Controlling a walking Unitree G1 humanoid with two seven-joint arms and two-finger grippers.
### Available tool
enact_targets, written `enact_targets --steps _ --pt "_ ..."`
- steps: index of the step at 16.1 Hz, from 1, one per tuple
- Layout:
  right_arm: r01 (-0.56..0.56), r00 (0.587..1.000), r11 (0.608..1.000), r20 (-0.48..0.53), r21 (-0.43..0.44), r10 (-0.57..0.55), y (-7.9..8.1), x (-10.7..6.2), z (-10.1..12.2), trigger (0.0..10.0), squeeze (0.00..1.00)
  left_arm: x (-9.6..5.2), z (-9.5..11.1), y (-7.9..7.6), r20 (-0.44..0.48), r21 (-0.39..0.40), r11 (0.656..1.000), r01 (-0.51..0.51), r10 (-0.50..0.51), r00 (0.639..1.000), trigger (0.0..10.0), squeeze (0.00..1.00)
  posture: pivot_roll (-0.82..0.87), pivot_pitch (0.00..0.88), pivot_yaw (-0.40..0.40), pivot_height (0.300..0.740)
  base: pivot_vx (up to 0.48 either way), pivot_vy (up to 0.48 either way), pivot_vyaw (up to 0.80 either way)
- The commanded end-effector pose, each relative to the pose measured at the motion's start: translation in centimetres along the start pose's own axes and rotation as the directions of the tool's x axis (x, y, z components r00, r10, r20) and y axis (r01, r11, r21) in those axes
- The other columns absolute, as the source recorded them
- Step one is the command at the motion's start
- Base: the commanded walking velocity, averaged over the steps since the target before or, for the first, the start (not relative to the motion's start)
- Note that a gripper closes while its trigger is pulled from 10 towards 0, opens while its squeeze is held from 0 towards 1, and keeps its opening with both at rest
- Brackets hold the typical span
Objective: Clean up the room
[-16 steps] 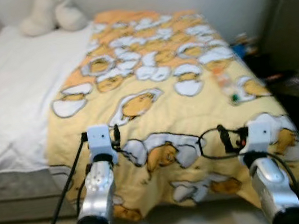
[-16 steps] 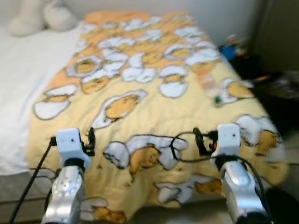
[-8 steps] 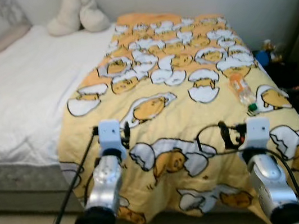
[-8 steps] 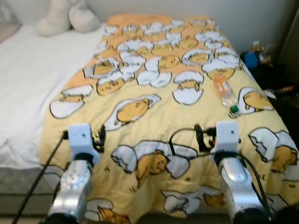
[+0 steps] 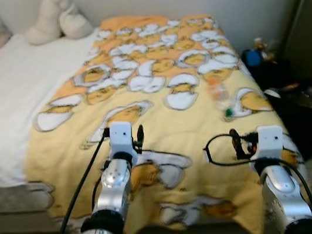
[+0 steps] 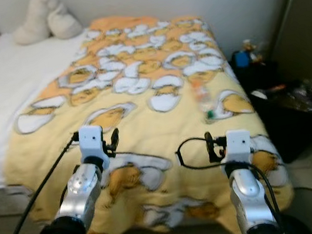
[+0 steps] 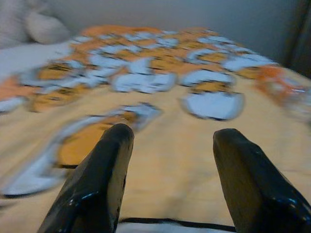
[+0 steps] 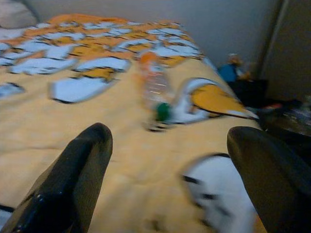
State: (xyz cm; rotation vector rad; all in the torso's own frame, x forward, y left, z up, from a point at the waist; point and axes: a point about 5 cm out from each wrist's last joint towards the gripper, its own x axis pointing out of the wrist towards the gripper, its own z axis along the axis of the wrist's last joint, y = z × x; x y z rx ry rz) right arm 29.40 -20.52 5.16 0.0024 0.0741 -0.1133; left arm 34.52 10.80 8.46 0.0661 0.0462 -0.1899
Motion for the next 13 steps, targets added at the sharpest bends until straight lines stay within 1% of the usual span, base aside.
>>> enact_targets --steps 1,2,3,4,5,6,9,10,13 --pt "0.017 1.000 1.000 0.009 -0.007 -0.017 -0.8 -0.2 0.2 10.0 0.00 -0.1 -0.3 -0.8 0.000 -0.033 0.999 0.024 -0.024 1.000 10.0 0.00 0.05 0.000 0.012 0.740 0.364 -0.311 0.00" --pt "0.011 1.000 1.000 0.006 -0.008 -0.010 -0.8 -0.3 0.1 10.0 0.00 -0.2 -0.6 -0.8 -0.018 -0.075 0.997 0.026 -0.027 0.999 10.0 0.00 0.05 0.000 0.007 0.740 0.000 0.000 0.00" --pt "0.002 1.000 1.000 0.004 -0.013 -0.002 -0.8 -0.4 0.1 10.0 0.00 -0.3 -0.3 -1.0 0.014 -0.132 0.990 0.045 -0.044 0.999 10.0 0.00 0.05 0.000 0.003 0.740 0.000 0.000 0.00" --pt "-0.008 1.000 1.000 0.002 -0.019 0.008 -0.7 -0.3 0.2 10.0 0.00 -0.4 -0.2 -0.8 0.025 -0.180 0.984 0.009 -0.005 1.000 10.0 0.00 0.05 0.000 -0.001 0.740 0.458 0.000 0.00" --pt "-0.015 1.000 1.000 0.006 -0.025 0.015 -0.6 -0.2 0.4 10.0 0.00 -0.3 -0.1 -0.9 0.027 -0.198 0.980 0.009 -0.004 1.000 10.0 0.00 0.04 0.000 -0.004 0.740 0.472 0.000 0.00" --pt "-0.012 1.000 0.999 0.002 -0.035 0.012 -0.6 0.0 0.5 10.0 0.00 -0.1 0.2 -1.0 0.038 -0.142 0.990 0.012 -0.007 0.999 10.0 0.00 0.04 0.000 -0.005 0.740 0.461 0.000 0.00" --pt "-0.015 1.000 1.000 0.002 -0.024 0.016 -0.6 0.2 0.7 10.0 0.00 0.0 0.2 -1.0 0.031 -0.148 0.989 0.003 0.002 1.000 10.0 0.00 0.04 0.000 -0.001 0.740 0.474 0.000 0.00" --pt "-0.038 0.999 0.999 0.005 -0.029 0.038 -0.1 0.4 0.9 10.0 0.00 0.0 0.2 -0.9 0.027 -0.150 0.989 -0.005 0.009 1.000 10.0 0.00 0.02 0.000 0.016 0.740 0.472 0.000 0.00" --pt "-0.038 0.999 0.999 0.018 -0.023 0.039 0.3 0.5 1.2 10.0 0.00 0.0 0.0 -1.0 0.018 -0.151 0.988 -0.011 0.014 1.000 10.0 0.00 0.01 0.000 0.029 0.740 0.472 0.000 0.00"
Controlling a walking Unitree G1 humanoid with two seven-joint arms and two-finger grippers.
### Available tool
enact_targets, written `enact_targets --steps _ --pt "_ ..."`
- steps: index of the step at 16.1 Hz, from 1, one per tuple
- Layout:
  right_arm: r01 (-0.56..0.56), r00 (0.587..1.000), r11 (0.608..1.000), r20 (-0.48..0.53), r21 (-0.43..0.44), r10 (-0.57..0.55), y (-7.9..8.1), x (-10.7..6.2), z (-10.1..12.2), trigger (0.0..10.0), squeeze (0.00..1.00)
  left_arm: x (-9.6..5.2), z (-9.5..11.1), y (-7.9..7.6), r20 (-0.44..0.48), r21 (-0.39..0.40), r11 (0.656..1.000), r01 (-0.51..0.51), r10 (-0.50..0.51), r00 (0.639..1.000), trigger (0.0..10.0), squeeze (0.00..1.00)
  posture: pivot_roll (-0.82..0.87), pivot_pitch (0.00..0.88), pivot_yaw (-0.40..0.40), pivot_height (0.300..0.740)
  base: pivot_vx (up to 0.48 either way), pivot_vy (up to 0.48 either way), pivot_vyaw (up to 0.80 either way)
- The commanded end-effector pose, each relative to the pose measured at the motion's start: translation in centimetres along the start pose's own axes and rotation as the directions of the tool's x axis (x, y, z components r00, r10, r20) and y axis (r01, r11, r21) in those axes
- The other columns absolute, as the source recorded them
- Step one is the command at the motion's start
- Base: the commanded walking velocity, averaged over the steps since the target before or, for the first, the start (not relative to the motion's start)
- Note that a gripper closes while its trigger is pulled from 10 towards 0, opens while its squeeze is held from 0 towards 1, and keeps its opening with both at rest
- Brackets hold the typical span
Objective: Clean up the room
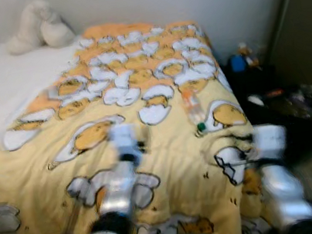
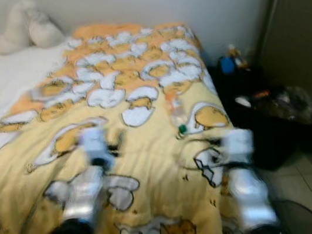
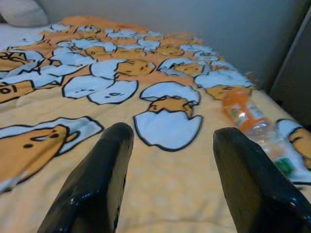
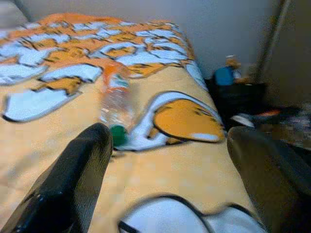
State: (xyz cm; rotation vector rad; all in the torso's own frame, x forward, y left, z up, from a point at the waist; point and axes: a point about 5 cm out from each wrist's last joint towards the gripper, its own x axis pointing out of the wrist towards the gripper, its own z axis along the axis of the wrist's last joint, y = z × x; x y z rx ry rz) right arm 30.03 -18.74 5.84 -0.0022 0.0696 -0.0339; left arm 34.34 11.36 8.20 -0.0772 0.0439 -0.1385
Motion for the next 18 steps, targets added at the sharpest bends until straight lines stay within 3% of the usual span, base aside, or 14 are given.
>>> enact_targets --steps 1,6,9,10,12,14,16,18 --pt "0.036 0.999 0.999 0.013 -0.013 -0.036 -1.4 -0.1 0.4 10.0 0.00 0.2 0.2 -1.6 0.007 -0.007 0.999 0.039 -0.039 0.999 10.0 0.00 0.01 0.000 0.032 0.740 0.472 0.000 0.00" --pt "-0.010 1.000 1.000 0.027 0.010 0.010 -0.1 0.1 1.0 10.0 0.00 0.1 0.4 -0.9 0.022 0.006 1.000 0.030 -0.030 0.999 10.0 0.00 0.02 0.000 0.046 0.740 0.472 0.000 0.00" --pt "-0.070 0.996 0.998 0.049 0.003 0.070 1.5 1.7 2.8 10.0 0.00 -0.4 0.3 -0.3 0.028 0.015 1.000 0.020 -0.020 0.999 10.0 0.00 0.04 0.006 0.041 0.740 0.472 0.000 0.00" --pt "-0.090 0.995 0.996 0.041 0.005 0.090 2.1 3.1 3.7 10.0 0.00 -0.6 0.2 -0.1 0.029 0.026 0.999 0.027 -0.027 0.999 10.0 0.00 0.06 0.027 0.040 0.740 0.472 0.000 0.00" --pt "-0.109 0.994 0.994 0.017 -0.023 0.110 3.2 5.4 5.1 10.0 0.00 -1.5 0.5 0.4 0.040 0.175 0.983 0.048 -0.056 0.998 10.0 0.00 0.15 0.093 0.029 0.740 0.240 0.000 0.00" --pt "-0.135 0.991 0.990 0.016 -0.050 0.136 4.4 6.4 6.2 10.0 0.00 -3.2 1.8 1.3 0.095 0.233 0.968 0.094 -0.119 0.988 10.0 0.00 0.23 0.149 0.021 0.740 0.000 0.000 0.00" --pt "-0.167 0.986 0.986 -0.001 -0.026 0.167 5.7 6.8 6.3 10.0 0.00 -5.0 2.6 2.8 0.117 0.253 0.965 0.061 -0.093 0.989 10.0 0.00 0.29 0.202 0.012 0.740 0.000 0.000 0.00" --pt "-0.193 0.981 0.981 -0.024 -0.001 0.193 7.1 7.0 6.1 10.0 0.00 -6.9 3.9 2.4 0.162 0.323 0.942 0.095 -0.154 0.975 10.0 0.00 0.33 0.249 0.010 0.740 0.000 0.000 0.00"
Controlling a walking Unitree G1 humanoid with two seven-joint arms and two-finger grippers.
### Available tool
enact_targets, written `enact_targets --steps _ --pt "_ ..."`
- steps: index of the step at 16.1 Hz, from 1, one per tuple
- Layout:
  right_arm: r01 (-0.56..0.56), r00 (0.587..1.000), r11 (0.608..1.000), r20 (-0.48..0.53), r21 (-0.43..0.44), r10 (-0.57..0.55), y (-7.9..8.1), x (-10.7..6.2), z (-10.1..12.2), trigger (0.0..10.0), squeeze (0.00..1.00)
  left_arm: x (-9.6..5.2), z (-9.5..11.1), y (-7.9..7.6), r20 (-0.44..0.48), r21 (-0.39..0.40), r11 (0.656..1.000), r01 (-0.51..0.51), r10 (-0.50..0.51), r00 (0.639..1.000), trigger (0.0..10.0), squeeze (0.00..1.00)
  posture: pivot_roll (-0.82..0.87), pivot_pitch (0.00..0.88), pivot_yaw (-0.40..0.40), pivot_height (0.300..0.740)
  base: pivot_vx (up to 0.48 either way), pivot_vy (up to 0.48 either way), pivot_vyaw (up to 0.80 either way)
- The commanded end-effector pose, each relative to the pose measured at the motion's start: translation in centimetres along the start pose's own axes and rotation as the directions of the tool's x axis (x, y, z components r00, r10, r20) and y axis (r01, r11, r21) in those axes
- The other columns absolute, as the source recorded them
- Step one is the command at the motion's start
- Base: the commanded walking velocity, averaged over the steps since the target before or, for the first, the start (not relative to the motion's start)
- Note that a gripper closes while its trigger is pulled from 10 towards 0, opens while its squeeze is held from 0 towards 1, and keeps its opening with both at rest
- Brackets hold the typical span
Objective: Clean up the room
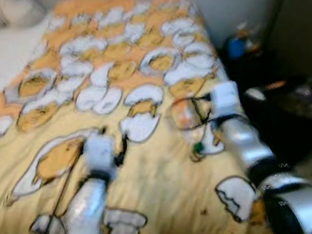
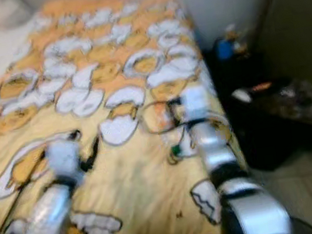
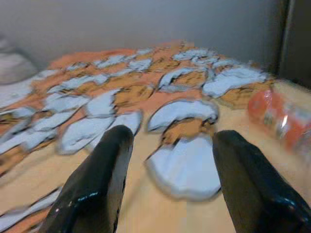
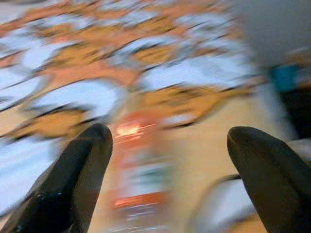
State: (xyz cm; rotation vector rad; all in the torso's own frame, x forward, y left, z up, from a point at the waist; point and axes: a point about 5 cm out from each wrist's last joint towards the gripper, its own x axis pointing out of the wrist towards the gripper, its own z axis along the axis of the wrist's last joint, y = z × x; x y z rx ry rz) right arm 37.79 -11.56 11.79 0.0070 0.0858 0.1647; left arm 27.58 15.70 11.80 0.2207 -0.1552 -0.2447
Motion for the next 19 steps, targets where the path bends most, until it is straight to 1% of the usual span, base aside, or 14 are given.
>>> enact_targets --steps 1,2,4,6,7,8,9,11,12,13,14,15,17,19 --pt "-0.003 1.000 1.000 -0.020 0.014 0.003 0.2 0.0 -0.4 10.0 0.00 -0.3 2.5 -1.7 0.078 0.028 0.993 0.113 -0.115 0.990 10.0 0.00 0.35 0.276 0.000 0.740 0.000 0.000 0.00" --pt "0.000 1.000 0.999 -0.020 0.035 0.001 0.3 0.1 -0.3 10.0 0.00 -0.9 3.3 -2.7 0.082 -0.033 0.981 0.192 -0.188 0.979 10.0 0.00 0.36 0.287 -0.005 0.740 0.000 0.000 0.00" --pt "0.027 0.999 0.999 -0.040 0.039 -0.025 0.2 0.2 -0.3 10.0 0.00 -0.8 4.2 -3.1 0.076 -0.043 0.986 0.161 -0.157 0.985 10.0 0.00 0.37 0.299 -0.010 0.740 0.000 0.000 0.00" --pt "0.083 0.996 0.996 -0.026 0.016 -0.083 -0.4 0.2 -0.2 10.0 0.00 -1.2 4.3 -2.1 0.056 -0.041 0.995 0.095 -0.093 0.994 10.0 0.00 0.37 0.311 -0.019 0.740 0.000 0.000 0.00" --pt "0.085 0.996 0.996 0.014 0.008 -0.085 -0.3 0.4 0.4 10.0 0.00 -1.5 4.3 -1.7 0.046 -0.030 0.996 0.086 -0.085 0.995 10.0 0.00 0.38 0.314 -0.021 0.740 0.000 0.000 0.00" --pt "0.044 0.984 0.999 0.175 -0.027 -0.039 0.7 0.8 3.1 10.0 0.00 -2.0 4.1 -1.1 0.019 -0.019 0.998 0.064 -0.063 0.998 10.0 0.00 0.37 0.313 -0.021 0.740 0.000 0.000 0.00" --pt "0.012 0.964 0.999 0.265 -0.046 0.000 1.4 0.9 4.7 10.0 0.00 -2.3 4.0 -1.2 0.001 -0.027 0.998 0.063 -0.063 0.998 10.0 0.00 0.36 0.311 -0.021 0.740 0.000 0.000 0.00" --pt "0.022 0.959 0.999 0.284 -0.031 -0.012 1.4 1.0 5.2 10.0 0.00 -2.4 3.9 -1.6 -0.010 -0.050 0.995 0.085 -0.085 0.996 10.0 0.00 0.35 0.309 -0.022 0.740 0.000 0.000 0.00" --pt "0.071 0.968 0.997 0.240 -0.014 -0.065 0.4 1.1 4.9 10.0 0.00 -2.5 3.7 -3.2 -0.027 -0.064 0.979 0.192 -0.194 0.981 10.0 0.00 0.35 0.310 -0.025 0.740 0.000 0.000 0.00" --pt "0.136 0.980 0.991 0.147 0.015 -0.137 -1.1 1.1 3.7 10.0 0.00 -2.8 3.7 -5.7 -0.036 -0.068 0.922 0.381 -0.384 0.923 10.0 0.00 0.36 0.311 -0.026 0.740 0.000 0.000 0.00" --pt "0.176 0.981 0.984 0.076 0.035 -0.179 -1.9 1.0 2.7 10.0 0.00 -3.0 4.1 -7.1 -0.030 -0.077 0.866 0.495 -0.498 0.867 10.0 0.00 0.38 0.314 -0.025 0.740 0.000 0.000 0.00" --pt "0.206 0.978 0.978 0.013 0.029 -0.206 -2.5 0.7 1.6 10.0 0.00 -3.0 5.3 -7.9 0.001 -0.107 0.818 0.565 -0.569 0.823 10.0 0.00 0.40 0.321 -0.023 0.740 0.000 0.000 0.00" --pt "0.232 0.972 0.972 -0.052 0.025 -0.230 -2.8 0.4 0.4 10.0 0.00 -2.6 6.3 -8.1 0.025 -0.093 0.811 0.577 -0.578 0.816 10.0 0.00 0.42 0.340 -0.020 0.740 0.000 0.000 0.00" --pt "0.242 0.962 0.970 -0.140 0.035 -0.235 -2.9 0.1 -0.9 10.0 0.00 -2.4 6.7 -7.6 0.021 -0.087 0.820 0.566 -0.567 0.824 10.0 0.00 0.43 0.375 -0.010 0.740 0.000 0.000 0.00"
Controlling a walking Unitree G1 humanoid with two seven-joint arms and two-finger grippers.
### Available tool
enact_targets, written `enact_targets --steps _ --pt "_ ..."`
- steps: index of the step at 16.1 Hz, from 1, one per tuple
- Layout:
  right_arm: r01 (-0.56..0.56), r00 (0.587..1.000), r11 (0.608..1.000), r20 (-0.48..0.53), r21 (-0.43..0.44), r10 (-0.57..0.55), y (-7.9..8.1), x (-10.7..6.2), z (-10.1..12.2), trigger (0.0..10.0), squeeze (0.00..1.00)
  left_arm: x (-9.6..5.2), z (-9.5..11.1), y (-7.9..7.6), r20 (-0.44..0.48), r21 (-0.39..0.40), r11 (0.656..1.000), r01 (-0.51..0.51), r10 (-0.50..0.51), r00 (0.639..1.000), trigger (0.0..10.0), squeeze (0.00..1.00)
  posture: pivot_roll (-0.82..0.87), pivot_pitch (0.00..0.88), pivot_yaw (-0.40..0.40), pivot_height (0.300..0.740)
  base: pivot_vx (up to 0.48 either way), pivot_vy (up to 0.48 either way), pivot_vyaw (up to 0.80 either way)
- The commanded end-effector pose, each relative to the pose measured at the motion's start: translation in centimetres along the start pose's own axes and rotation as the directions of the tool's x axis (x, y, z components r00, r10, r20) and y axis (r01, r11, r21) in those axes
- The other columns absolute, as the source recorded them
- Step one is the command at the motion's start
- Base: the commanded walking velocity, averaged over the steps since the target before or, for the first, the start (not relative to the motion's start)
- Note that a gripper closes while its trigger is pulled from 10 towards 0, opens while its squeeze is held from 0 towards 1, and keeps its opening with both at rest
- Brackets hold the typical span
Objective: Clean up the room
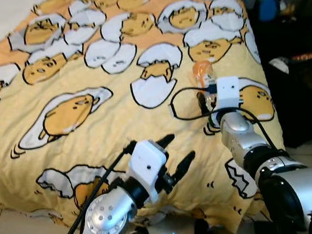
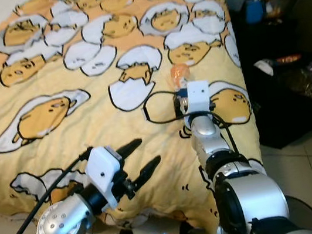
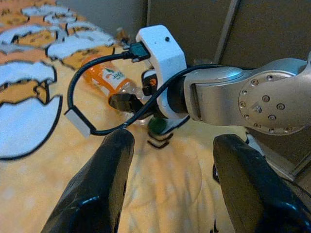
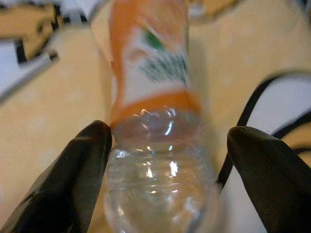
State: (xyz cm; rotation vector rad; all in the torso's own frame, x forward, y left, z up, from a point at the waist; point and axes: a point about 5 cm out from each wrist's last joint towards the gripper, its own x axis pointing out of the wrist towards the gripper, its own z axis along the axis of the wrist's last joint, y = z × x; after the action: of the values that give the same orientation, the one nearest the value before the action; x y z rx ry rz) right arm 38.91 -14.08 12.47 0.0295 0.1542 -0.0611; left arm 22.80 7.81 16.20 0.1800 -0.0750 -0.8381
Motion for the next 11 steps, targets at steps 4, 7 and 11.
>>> enact_targets --steps 4,7,11 --pt "0.009 0.977 0.998 -0.215 0.056 0.003 -0.7 -0.8 -3.7 10.0 0.00 -0.7 -0.5 0.6 -0.056 -0.015 1.000 -0.013 0.012 0.998 10.0 0.00 0.42 0.390 -0.020 0.740 0.000 0.000 0.00" --pt "0.015 0.984 1.000 -0.176 0.022 -0.011 -1.4 -0.4 -2.5 0.0 0.00 -0.3 -0.4 0.9 -0.056 -0.019 0.999 -0.028 0.027 0.998 10.0 0.00 0.40 0.386 -0.028 0.740 0.000 0.000 0.00" --pt "-0.062 0.996 0.998 -0.059 -0.003 0.061 0.6 0.2 0.1 0.0 0.00 -0.3 -1.0 0.8 -0.075 -0.014 1.000 0.002 -0.003 0.997 10.0 0.00 0.37 0.378 0.002 0.740 0.000 0.000 0.00"
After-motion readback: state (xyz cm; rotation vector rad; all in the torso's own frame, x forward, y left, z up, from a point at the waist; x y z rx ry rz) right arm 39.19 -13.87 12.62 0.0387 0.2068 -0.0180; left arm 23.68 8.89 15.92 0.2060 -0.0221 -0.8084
